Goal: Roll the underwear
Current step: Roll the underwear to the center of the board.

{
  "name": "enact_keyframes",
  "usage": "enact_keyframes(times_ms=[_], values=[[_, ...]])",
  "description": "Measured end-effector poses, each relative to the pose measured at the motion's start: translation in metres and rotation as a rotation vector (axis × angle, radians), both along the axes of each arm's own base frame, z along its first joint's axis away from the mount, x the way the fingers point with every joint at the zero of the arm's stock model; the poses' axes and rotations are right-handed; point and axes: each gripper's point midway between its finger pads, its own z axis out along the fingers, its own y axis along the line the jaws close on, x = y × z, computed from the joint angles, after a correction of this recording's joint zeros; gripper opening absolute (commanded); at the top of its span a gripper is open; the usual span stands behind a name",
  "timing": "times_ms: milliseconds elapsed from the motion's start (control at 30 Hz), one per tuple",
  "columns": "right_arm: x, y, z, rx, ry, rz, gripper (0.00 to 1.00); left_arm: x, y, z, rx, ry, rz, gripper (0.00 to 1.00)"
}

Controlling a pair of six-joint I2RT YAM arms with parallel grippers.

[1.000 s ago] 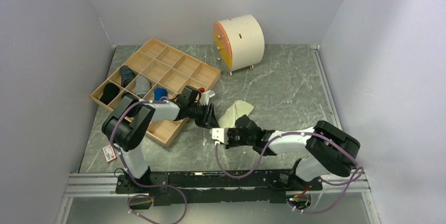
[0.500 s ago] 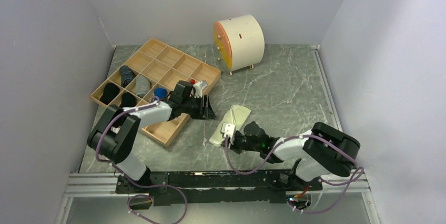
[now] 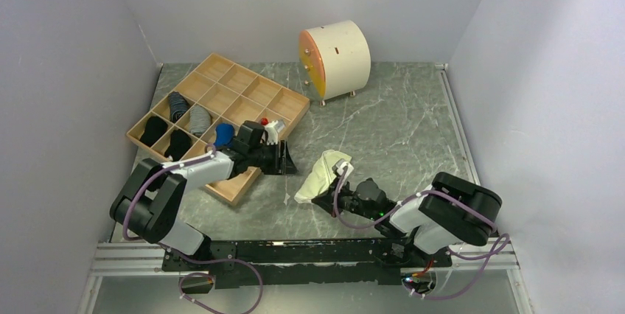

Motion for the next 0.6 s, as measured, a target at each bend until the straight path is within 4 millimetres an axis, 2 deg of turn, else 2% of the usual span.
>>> enact_keyframes(times_ms=[167, 433, 600], values=[[0.007, -0.006, 0.006, 0.104, 0.132, -0.101, 0.0, -0.009, 0.002, -0.006, -0.01, 0.015, -0.011, 0.53], [0.026, -0.026, -0.003, 0.191, 0.354, -0.266, 0.0, -0.011, -0.001, -0.004, -0.034, 0.009, -0.031, 0.53], [0.025, -0.03, -0.013, 0.198, 0.472, -0.305, 0.0, -0.013, -0.003, -0.002, -0.045, 0.011, -0.048, 0.54]])
